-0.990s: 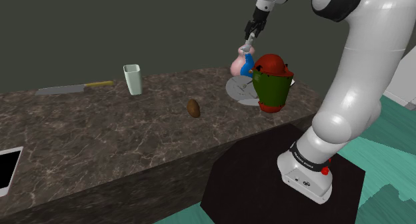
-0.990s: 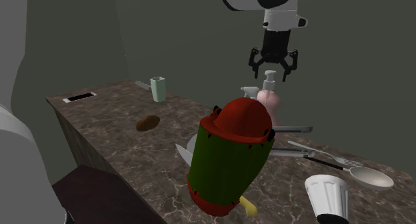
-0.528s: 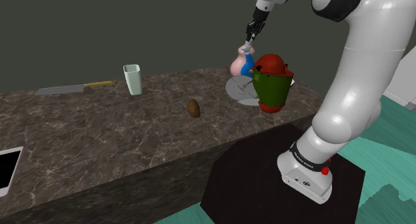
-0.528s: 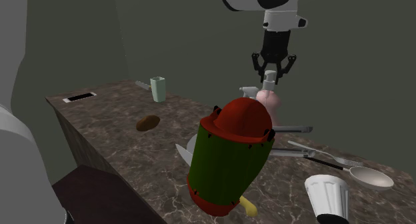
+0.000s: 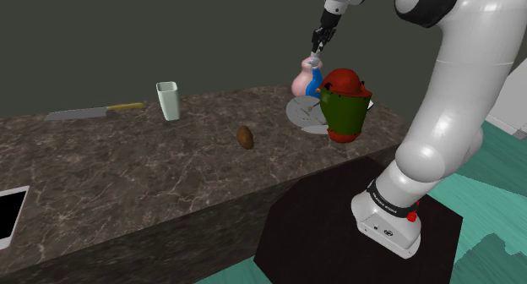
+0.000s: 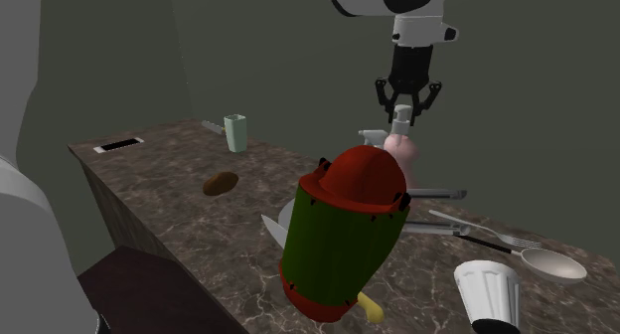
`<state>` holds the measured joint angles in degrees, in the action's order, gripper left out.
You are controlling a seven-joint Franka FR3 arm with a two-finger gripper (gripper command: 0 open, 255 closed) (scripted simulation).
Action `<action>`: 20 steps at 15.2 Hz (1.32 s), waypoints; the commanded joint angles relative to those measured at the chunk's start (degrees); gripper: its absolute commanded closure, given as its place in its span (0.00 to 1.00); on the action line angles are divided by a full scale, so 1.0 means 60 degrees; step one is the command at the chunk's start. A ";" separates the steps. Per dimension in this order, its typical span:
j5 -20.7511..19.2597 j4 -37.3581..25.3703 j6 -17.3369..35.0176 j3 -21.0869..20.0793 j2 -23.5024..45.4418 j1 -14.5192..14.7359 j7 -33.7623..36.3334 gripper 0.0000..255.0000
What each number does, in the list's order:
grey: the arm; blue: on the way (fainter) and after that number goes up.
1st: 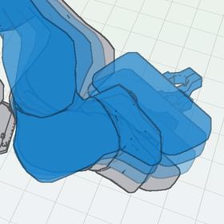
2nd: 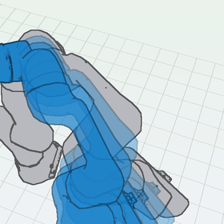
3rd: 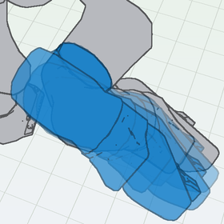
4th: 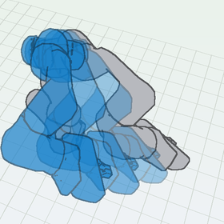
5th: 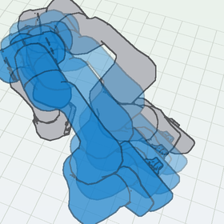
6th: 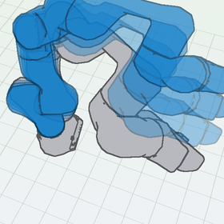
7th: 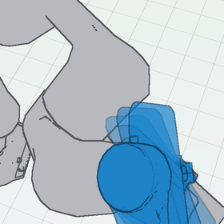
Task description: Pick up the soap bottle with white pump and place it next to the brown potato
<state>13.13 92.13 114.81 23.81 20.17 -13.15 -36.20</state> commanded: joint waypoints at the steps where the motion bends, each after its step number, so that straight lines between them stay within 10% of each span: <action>1: -0.0018 -0.0089 -0.0115 0.0007 -0.0028 0.0001 0.0020 1.00; 20: -0.0156 -0.2443 -0.2508 0.0100 -0.0098 -0.0179 0.0289 1.00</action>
<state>12.17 78.49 100.69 24.36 19.56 -14.07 -34.46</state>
